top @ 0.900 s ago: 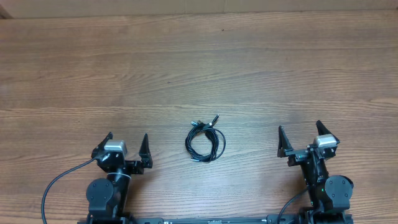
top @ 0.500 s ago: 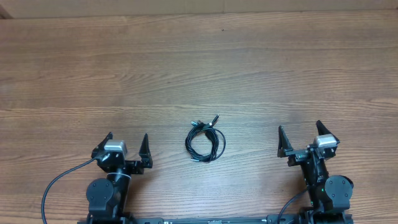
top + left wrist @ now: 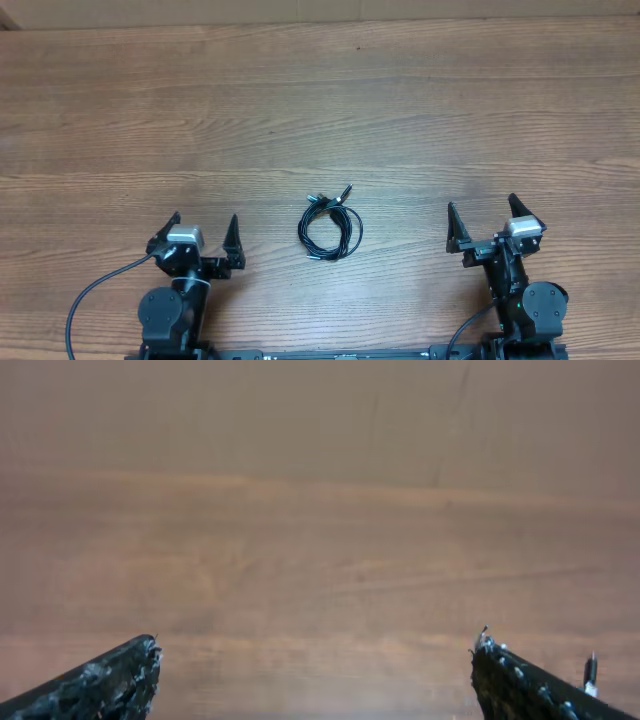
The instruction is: Untangle cables
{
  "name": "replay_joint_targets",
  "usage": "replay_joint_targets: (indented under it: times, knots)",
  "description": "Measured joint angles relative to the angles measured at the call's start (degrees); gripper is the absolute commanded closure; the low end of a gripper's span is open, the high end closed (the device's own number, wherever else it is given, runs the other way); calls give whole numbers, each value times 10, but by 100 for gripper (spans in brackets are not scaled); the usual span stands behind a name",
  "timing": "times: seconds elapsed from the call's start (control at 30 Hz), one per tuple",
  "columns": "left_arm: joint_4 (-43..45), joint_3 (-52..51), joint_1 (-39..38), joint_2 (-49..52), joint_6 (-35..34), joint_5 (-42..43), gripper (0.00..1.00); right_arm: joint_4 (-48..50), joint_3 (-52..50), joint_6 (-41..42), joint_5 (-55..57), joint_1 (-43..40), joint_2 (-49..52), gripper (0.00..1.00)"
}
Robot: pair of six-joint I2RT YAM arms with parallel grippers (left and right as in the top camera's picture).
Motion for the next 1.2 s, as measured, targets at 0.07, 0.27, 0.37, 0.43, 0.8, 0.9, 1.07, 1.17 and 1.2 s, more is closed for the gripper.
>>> replay_joint_targets:
  times: [0.07,0.27,0.37,0.43,0.8,0.9,1.07,1.17,1.2]
  knots:
    - [19,0,0,0,0,3,0,0,0,0,0,0,0,0]
    - [18,0,0,0,0,57,1,0,0,0,0,0,0,0]
    - [6,0,0,0,0,73,0,0,0,0,0,0,0,0]
    - [5,0,0,0,0,78,1,0,0,0,0,0,0,0]
    - [0,6,0,0,0,84,0,0,0,0,0,0,0,0]
    - [-14,18,0,0,1,83,0,0,0,0,0,0,0,0]
    - [-34,48,0,8,9,72,0,0,0,0,0,0,0,0]
    - [-36,73,0,33,14,69,0,0,0,0,0,0,0,0]
    - [-41,83,0,46,15,69,0,0,0,0,0,0,0,0]
